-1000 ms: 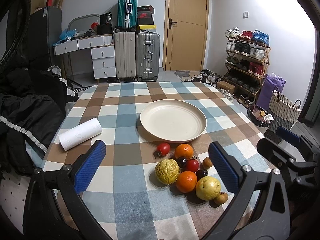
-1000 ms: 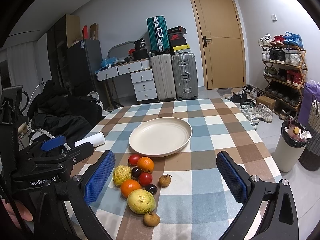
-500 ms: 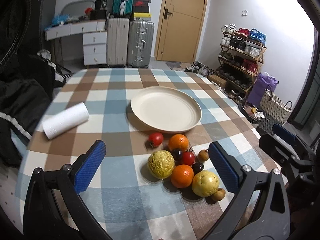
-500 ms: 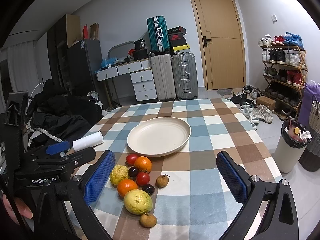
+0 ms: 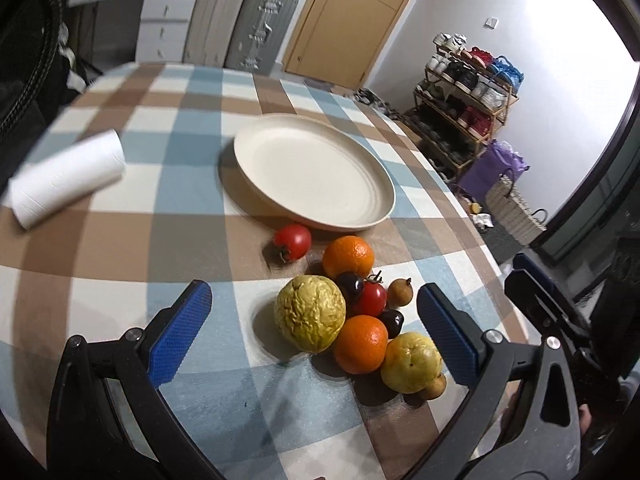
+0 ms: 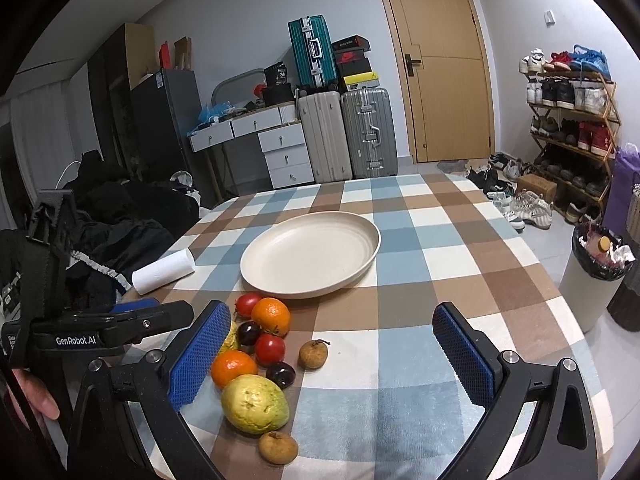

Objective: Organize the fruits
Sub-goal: 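Grasp the wrinkled golden fruit with the left gripper while the right gripper waits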

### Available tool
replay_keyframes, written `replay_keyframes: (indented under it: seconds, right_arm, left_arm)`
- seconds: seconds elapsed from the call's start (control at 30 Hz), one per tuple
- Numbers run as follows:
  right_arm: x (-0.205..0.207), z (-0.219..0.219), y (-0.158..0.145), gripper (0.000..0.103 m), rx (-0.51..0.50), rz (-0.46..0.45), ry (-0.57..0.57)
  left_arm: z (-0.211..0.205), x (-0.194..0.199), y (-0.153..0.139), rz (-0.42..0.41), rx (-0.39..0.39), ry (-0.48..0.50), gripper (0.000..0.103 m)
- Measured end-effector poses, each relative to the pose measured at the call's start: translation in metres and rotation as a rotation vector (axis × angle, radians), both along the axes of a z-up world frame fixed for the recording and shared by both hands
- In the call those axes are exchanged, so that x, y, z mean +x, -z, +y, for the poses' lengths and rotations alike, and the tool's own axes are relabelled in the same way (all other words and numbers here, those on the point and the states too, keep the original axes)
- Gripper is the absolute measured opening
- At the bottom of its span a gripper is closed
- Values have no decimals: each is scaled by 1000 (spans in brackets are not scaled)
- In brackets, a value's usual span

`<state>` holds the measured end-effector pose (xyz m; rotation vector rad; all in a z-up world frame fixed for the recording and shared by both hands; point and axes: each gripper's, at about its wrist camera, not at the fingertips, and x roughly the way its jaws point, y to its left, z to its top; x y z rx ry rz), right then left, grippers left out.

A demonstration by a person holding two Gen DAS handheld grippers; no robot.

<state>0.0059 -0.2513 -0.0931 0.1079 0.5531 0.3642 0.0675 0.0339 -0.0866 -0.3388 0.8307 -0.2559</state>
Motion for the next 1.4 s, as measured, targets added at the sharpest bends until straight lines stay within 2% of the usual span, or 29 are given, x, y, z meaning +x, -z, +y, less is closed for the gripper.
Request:
replay_keyframes:
  seconds: [0.2,0.23,0.3,0.37,0.47,0.57,0.63,0.67,1.1,1.4]
  right_arm:
    - [11,-2,10,103,27,15,-13]
    - [13,-2,12,103,29,20,-15]
    - [16,-2,15,103,32,26,-17]
    - [19,-1,17,103,29,29,-16]
    - [22,-1,20,103,34,37,-20]
    - [24,-1,23,103,34,41,-24]
    - [25,0,23,103,33,44,-24]
    - [25,0,24,103,33,46,-24]
    - [27,1,27,103,34,60,-24]
    - [21,3,24,103,45,61,-57]
  left_arm:
    - [10,18,21,56,-84,22,100]
    - [11,21,23,63,-97,26,92]
    - [12,27,30,80,-115,45,82]
    - [13,33,35,91,-130,52,82]
    - [16,40,41,103,-156,63,73]
    - [15,44,46,123,-179,83,59]
    - [15,47,50,139,-194,95,46]
    - [15,51,53,143,-203,107,43]
    - [16,44,53,129,-223,86,43]
    - [25,31,41,97,-213,63,43]
